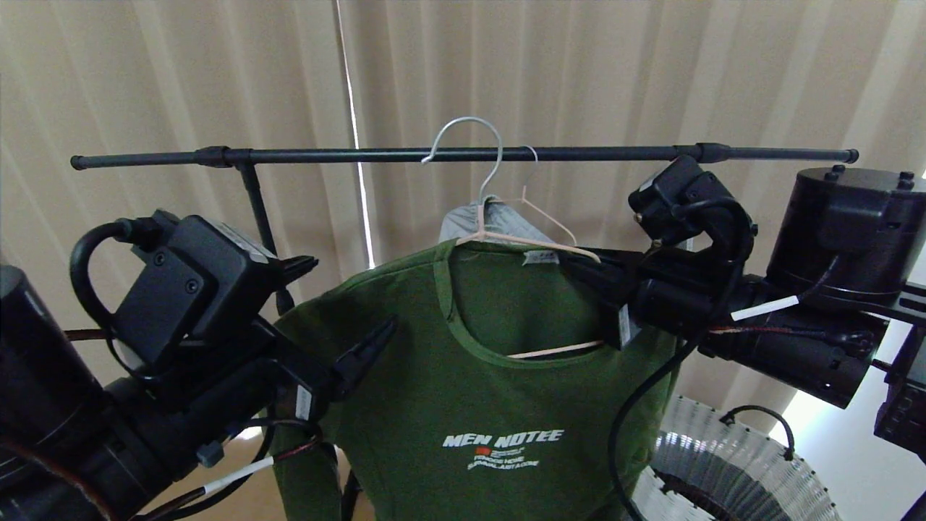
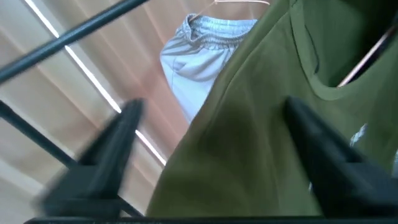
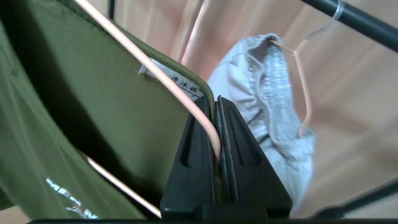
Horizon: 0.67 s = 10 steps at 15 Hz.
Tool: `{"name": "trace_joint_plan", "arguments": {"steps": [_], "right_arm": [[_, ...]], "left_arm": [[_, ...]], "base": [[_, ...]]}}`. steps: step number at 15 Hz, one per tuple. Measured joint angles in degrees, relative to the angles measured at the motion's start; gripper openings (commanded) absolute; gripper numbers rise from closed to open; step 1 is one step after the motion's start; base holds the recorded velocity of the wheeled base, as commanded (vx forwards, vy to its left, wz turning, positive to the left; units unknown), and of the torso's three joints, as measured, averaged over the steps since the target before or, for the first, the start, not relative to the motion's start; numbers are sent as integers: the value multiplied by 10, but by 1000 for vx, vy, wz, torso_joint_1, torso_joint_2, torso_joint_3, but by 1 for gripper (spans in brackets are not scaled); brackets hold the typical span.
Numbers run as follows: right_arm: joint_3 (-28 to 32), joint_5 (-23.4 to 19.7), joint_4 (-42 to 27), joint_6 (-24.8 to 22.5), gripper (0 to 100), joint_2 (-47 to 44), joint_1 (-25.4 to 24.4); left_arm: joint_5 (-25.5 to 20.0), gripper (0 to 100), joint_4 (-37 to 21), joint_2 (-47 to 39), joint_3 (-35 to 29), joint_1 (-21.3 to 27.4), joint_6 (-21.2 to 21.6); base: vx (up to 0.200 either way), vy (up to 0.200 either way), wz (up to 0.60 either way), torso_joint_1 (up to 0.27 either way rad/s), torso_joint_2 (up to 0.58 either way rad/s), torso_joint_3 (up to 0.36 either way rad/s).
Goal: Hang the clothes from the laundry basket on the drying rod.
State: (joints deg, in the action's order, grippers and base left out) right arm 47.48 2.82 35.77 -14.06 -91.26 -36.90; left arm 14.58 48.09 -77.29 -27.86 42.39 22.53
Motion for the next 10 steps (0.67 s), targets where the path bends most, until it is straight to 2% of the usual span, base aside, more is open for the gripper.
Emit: {"name": "trace_joint_plan", "arguments": {"steps": [3, 8, 10], "right_arm": [[-22, 2, 0, 0, 0, 19, 28], [-27, 0, 0, 1, 0, 52, 59], [-27, -4, 0, 2, 0, 61, 62]], "left_arm": [[-1, 100, -1, 20, 41, -4, -35], [-3, 100, -1, 38, 106, -39, -62], [-3, 100, -1, 32, 112, -45, -63]], "base": [[0, 0, 0, 0, 0, 0], [0, 0, 0, 0, 0, 0], [0, 0, 0, 0, 0, 0]]}}
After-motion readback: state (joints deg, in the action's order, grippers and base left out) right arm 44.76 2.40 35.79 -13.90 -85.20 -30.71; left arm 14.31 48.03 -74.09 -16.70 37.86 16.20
